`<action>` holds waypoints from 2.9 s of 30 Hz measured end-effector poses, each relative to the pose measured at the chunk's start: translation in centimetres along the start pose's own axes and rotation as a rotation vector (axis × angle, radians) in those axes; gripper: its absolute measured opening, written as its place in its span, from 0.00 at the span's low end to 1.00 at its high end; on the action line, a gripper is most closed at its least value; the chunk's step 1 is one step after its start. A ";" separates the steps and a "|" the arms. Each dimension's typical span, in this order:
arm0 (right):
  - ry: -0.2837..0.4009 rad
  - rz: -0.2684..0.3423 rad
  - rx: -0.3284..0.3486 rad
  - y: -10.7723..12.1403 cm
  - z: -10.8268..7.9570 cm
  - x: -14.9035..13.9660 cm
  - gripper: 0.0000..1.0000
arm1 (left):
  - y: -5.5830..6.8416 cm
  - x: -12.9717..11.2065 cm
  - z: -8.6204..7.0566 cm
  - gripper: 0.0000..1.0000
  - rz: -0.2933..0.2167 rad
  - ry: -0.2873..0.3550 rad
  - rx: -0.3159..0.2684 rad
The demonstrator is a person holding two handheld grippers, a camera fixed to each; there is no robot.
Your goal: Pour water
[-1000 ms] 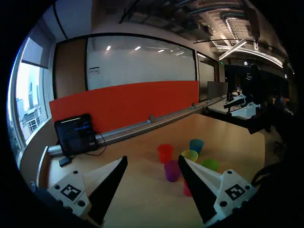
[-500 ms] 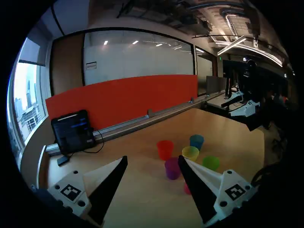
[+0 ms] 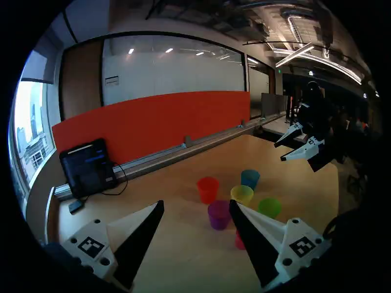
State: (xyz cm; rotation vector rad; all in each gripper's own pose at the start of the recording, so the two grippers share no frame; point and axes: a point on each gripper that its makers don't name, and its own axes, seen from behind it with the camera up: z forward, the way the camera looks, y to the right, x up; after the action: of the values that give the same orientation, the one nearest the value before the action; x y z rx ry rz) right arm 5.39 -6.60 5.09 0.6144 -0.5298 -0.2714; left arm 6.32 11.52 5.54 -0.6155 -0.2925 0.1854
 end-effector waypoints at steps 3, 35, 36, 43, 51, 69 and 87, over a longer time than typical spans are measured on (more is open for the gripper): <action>-0.016 -0.002 0.009 0.2 1.1 -0.8 1.00 | 0.2 0.0 0.3 0.99 0.004 -0.003 -0.004; -0.184 -0.010 0.053 1.0 11.3 -7.6 1.00 | 1.4 -0.5 2.0 0.99 0.012 -0.030 -0.046; -0.185 -0.009 0.052 1.1 11.5 -7.6 1.00 | 1.4 -0.6 2.0 0.99 0.013 -0.032 -0.047; -0.190 0.005 0.061 1.3 13.1 -7.7 1.00 | 1.2 -0.9 2.2 0.99 0.015 -0.040 -0.044; -0.179 0.015 0.077 1.0 14.3 -7.2 1.00 | 1.1 -1.2 2.3 0.99 0.013 -0.047 -0.040; -0.147 0.001 0.051 1.6 14.0 -6.7 0.93 | 1.5 -1.9 2.3 0.99 0.021 -0.060 -0.045; 0.047 -0.013 0.021 1.5 7.0 0.0 0.93 | 3.8 -2.4 2.4 0.99 0.035 -0.070 -0.081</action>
State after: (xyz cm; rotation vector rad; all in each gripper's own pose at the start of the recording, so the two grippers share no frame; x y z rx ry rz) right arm 1.69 -8.69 10.83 0.6432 -0.4844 -0.2631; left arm 2.94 15.19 4.62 -0.6958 -0.3584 0.2301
